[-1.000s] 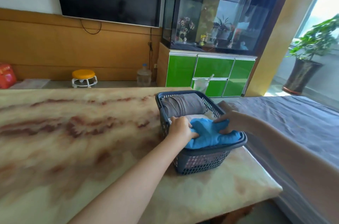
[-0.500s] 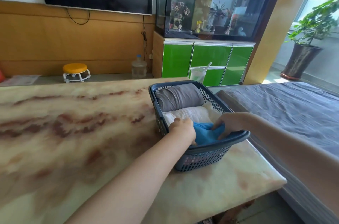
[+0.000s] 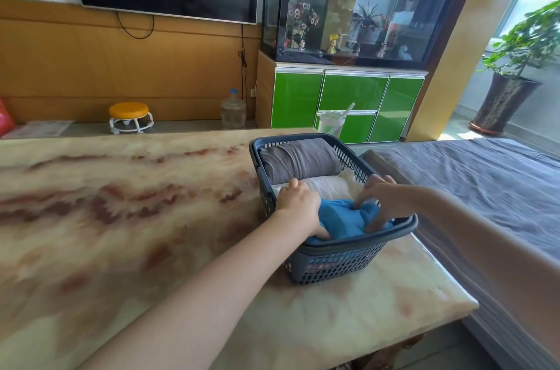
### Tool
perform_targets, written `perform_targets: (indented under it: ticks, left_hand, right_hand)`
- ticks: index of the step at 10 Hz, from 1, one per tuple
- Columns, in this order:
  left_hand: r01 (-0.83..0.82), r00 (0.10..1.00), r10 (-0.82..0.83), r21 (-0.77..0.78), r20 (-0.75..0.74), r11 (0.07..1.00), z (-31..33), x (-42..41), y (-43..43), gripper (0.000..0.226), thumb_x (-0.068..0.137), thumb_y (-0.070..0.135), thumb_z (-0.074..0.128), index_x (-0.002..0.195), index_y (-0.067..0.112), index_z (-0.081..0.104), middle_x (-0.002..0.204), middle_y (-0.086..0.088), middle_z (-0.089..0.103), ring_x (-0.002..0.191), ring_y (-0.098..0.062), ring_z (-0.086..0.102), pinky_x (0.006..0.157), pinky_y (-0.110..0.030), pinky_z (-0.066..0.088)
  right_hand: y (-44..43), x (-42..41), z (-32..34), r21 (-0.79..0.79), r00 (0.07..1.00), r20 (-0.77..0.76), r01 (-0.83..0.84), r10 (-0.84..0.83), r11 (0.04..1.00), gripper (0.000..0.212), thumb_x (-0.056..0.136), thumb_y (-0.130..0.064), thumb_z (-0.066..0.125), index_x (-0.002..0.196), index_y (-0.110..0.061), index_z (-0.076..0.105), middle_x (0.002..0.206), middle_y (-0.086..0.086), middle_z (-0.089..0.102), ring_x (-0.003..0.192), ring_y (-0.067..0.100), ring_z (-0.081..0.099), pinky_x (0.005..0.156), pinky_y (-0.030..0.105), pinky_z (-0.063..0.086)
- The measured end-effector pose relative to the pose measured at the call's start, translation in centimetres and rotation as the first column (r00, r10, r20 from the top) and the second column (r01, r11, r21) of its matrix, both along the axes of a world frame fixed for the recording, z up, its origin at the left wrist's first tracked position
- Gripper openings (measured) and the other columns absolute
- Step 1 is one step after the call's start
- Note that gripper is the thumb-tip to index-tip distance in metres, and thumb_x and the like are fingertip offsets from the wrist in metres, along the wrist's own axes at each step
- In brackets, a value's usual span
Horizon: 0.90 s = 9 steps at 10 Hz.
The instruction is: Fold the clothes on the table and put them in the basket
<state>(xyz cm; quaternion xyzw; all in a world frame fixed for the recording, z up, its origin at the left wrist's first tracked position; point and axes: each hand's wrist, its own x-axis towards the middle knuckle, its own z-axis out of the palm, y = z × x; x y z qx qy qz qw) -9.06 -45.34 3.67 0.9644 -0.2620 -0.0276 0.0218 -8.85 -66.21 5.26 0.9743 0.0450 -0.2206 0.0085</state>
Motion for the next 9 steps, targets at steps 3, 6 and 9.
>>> perform_targets:
  ticks: [3, 6, 9]
  left_hand:
    - [0.013, 0.990, 0.001, 0.095, -0.141, 0.995, -0.5, 0.1, -0.4, 0.048, 0.084, 0.045, 0.065, 0.122, 0.017, 0.058, 0.123, -0.002, 0.058, 0.117, -0.022, 0.051, 0.093, -0.033, 0.036]
    - [0.066, 0.982, -0.062, 0.016, -0.177, 0.998, 0.1, -0.1, 0.4, 0.046, 0.083, 0.045, 0.063, 0.121, 0.019, 0.060, 0.122, -0.001, 0.059, 0.113, -0.021, 0.053, 0.082, -0.031, 0.042]
    - [-0.062, 0.985, 0.003, -0.336, -0.173, 0.940, 1.2, 0.2, 2.0, 0.056, 0.076, 0.052, 0.071, 0.119, 0.019, 0.059, 0.123, -0.001, 0.054, 0.116, -0.020, 0.051, 0.091, -0.031, 0.042]
  right_hand:
    - [-0.1, -0.1, -2.1, 0.137, 0.996, -0.067, -0.056, 0.065, 0.989, 0.036, 0.081, -0.016, 0.070, 0.106, -0.041, 0.061, 0.106, -0.019, 0.063, 0.099, 0.011, 0.059, 0.084, 0.020, 0.046]
    - [0.1, -0.2, -1.3, 0.154, 0.997, -0.070, -0.002, 0.013, 0.988, 0.044, 0.083, -0.020, 0.071, 0.124, -0.025, 0.056, 0.113, -0.010, 0.059, 0.096, 0.008, 0.057, 0.077, 0.011, 0.044]
    - [-0.1, -1.5, 0.2, 0.389, 0.987, 0.096, 0.084, -0.131, 0.917, 0.071, 0.069, -0.038, 0.081, 0.131, -0.034, 0.049, 0.124, -0.016, 0.049, 0.116, 0.009, 0.045, 0.101, 0.026, 0.038]
